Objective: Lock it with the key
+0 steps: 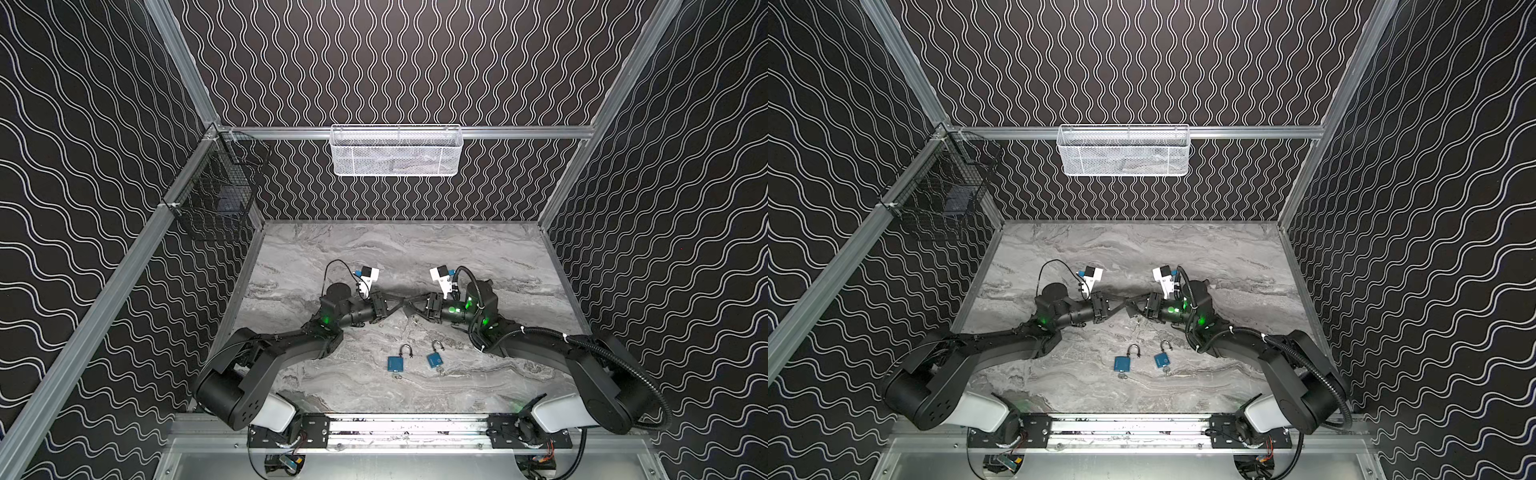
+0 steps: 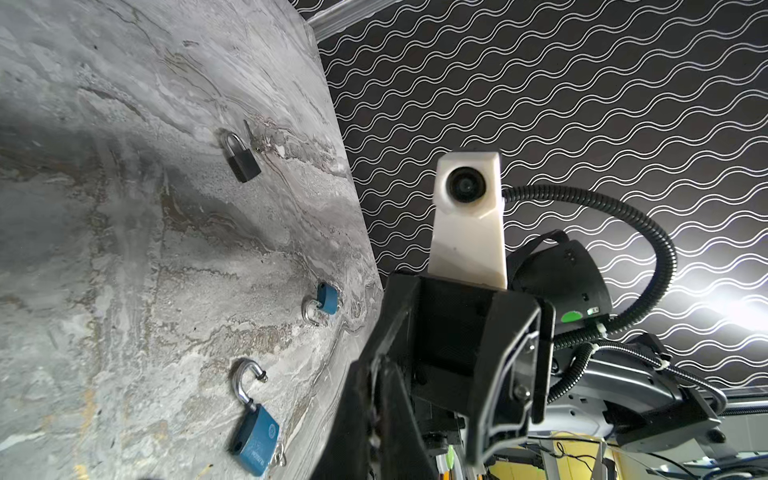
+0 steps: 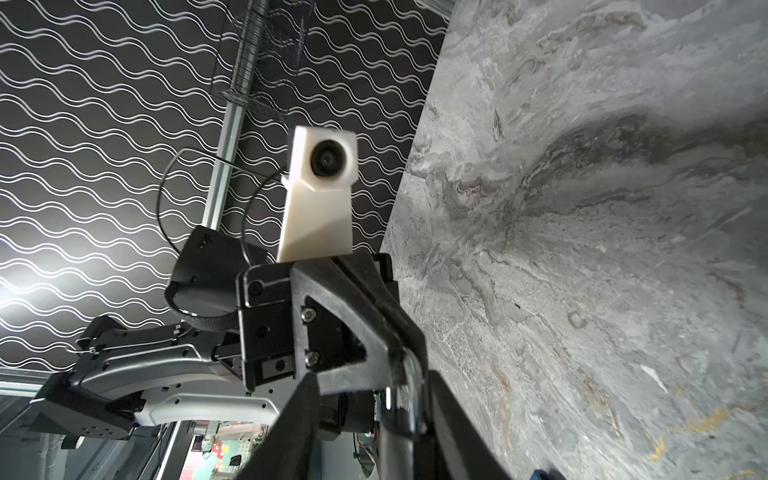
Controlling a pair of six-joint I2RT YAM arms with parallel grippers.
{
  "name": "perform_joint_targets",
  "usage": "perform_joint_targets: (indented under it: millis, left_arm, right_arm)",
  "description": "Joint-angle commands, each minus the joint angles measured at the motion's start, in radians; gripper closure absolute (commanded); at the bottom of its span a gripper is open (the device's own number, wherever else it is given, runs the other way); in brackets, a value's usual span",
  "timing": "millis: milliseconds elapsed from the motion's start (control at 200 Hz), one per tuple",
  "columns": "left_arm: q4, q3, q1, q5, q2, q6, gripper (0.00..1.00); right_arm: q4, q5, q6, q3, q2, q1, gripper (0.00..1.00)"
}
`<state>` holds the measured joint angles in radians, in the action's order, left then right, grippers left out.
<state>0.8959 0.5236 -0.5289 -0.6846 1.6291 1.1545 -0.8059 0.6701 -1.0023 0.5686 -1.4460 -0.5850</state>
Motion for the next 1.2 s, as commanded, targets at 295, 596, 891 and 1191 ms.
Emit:
perform_joint_targets:
  millis: [295, 596, 891, 1191]
  left_arm:
    - [-0.016, 0.01, 0.022, -0.027, -0.011, 0.003, 1.0]
    - [0.003, 0.01, 0.021, -0.028, -0.001, 0.013, 1.0]
    - [0.002, 0.006, 0.022, -0.022, -0.005, 0.012, 1.0]
    - [0.022, 0.0, 0.022, -0.019, -0.009, 0.026, 1.0]
  right_arm:
    - [0.029, -0.111, 0.025, -0.104, 0.121, 0.002, 0.53]
    - [-0.032, -0.114, -0.032, -0.192, 0.156, -0.004, 0.59]
    - [-0.1, -0.109, -0.067, -0.2, 0.144, -0.04, 0.64]
    - [-0.071, -0.142, -0.059, -0.197, 0.146, -0.078, 0.65]
